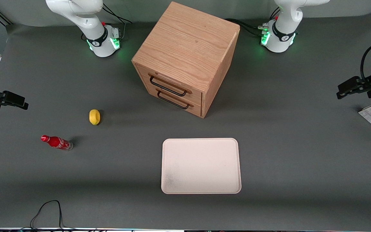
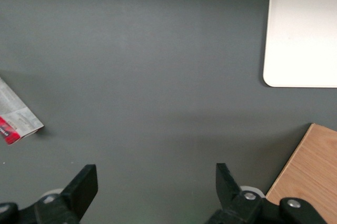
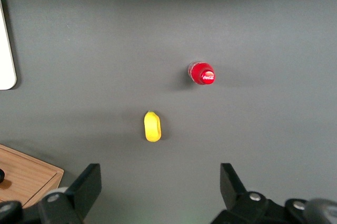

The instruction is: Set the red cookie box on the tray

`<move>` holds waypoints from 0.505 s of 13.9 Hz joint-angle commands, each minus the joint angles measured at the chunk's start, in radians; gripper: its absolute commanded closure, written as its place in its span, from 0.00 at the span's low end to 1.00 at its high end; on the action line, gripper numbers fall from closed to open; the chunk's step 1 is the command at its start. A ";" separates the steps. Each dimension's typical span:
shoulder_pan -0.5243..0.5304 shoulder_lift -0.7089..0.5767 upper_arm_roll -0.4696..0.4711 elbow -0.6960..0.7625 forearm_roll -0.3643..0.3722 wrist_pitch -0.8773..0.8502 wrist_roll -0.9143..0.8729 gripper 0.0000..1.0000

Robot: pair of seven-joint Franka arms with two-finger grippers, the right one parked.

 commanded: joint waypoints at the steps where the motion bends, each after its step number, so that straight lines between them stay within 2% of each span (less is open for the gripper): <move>1: 0.088 -0.002 -0.001 0.001 -0.001 -0.009 0.007 0.00; 7: 0.359 0.058 -0.001 0.005 0.004 0.027 0.165 0.00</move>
